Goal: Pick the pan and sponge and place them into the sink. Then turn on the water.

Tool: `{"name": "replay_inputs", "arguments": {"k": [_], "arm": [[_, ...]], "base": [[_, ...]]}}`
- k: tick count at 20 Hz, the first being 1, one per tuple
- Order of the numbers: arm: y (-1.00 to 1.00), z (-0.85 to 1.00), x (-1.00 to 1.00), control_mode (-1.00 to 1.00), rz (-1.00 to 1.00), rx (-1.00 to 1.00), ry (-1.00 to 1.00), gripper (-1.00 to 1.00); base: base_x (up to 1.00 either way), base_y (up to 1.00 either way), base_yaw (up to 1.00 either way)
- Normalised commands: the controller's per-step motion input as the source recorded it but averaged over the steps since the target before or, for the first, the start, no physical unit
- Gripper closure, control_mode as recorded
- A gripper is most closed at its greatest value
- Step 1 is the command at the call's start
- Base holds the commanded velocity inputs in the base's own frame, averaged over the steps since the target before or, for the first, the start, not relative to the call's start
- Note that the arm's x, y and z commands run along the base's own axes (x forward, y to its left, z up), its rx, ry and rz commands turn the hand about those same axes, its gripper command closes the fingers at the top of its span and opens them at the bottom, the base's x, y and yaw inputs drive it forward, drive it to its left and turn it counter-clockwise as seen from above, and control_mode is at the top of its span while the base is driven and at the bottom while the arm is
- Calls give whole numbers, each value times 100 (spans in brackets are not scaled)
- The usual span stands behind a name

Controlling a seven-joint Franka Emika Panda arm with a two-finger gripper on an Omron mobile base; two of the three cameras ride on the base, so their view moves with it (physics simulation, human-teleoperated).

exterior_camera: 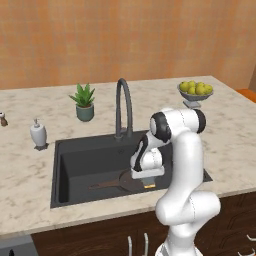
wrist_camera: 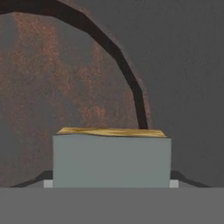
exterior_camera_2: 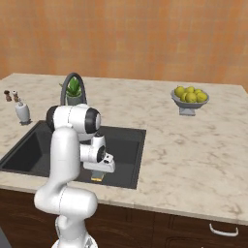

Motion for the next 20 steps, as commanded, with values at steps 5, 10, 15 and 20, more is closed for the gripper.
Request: {"name": "replay_inputs", "arguments": {"k": [5,10,15,20], "arm": [[0,59,-1,-100,0,1,0,-100],[0,100,-12,-100,0,5,-1,-100],[-7,100,-42,-100,0,6,-8,-100],[-20,100,-23,-100,0,7,0,-100]], "base": [[0,0,0],[0,0,0],[0,0,0],[0,0,0]]}}
